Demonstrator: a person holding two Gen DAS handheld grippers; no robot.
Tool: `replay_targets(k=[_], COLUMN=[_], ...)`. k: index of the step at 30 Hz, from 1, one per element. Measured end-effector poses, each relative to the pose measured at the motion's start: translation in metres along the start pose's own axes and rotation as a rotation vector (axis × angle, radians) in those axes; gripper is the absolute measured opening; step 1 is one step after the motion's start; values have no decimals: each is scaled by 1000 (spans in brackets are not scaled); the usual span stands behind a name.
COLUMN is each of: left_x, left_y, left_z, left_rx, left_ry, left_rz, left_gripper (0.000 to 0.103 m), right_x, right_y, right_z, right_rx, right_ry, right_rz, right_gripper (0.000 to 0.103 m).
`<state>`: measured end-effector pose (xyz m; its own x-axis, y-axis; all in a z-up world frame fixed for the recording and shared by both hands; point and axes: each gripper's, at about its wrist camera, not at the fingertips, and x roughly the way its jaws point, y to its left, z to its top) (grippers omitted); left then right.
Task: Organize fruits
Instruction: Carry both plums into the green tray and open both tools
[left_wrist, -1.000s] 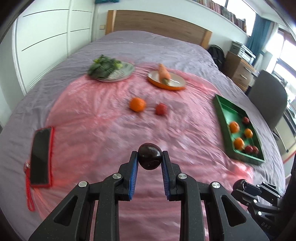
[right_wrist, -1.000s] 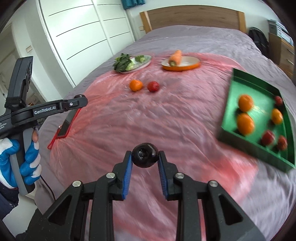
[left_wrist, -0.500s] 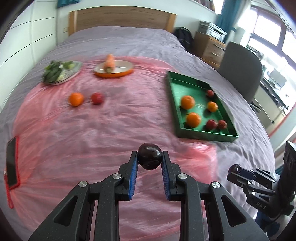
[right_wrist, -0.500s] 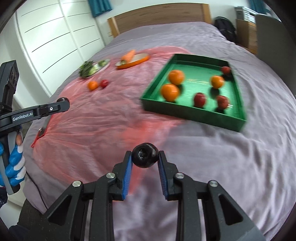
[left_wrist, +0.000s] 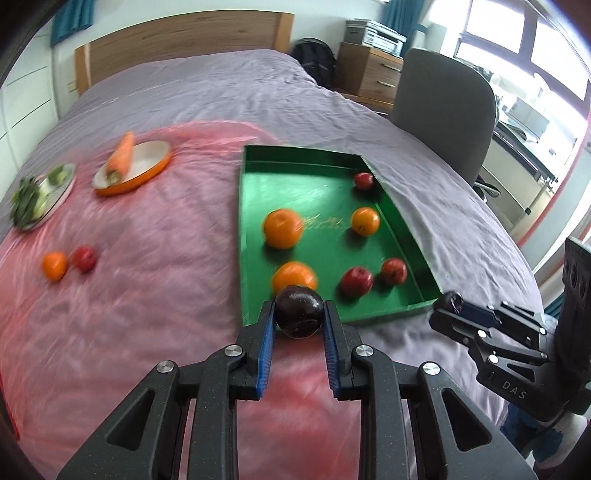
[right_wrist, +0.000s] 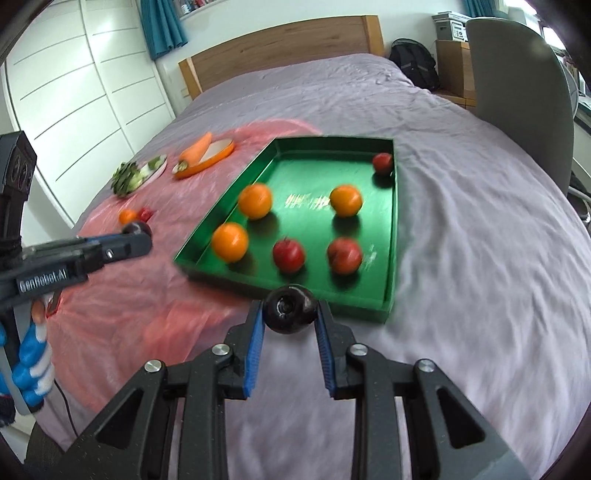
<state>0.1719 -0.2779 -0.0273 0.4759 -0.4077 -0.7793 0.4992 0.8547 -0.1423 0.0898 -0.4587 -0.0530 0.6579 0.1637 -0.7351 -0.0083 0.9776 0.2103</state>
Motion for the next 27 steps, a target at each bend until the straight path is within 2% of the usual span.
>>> replay_targets(k=[5,10,19,27], left_x=[33,64,95,105], left_y=[-18,-27,-34,-31], left_z=[18,30,33,33], left_rx=[55,71,88,68], left_ry=[22,47,78,91], left_rz=[6,15,28,35], left_gripper=[21,21,21,21], right_x=[20,52,90,103], right_y=[-15,-28,-40,-40], right_z=[32,55,58,54], right_rx=[-5,-14,-18,-21], right_ry=[-25,-5,46,67], right_rz=[-6,-20,-12,-26], right_gripper=[41,40,41,41])
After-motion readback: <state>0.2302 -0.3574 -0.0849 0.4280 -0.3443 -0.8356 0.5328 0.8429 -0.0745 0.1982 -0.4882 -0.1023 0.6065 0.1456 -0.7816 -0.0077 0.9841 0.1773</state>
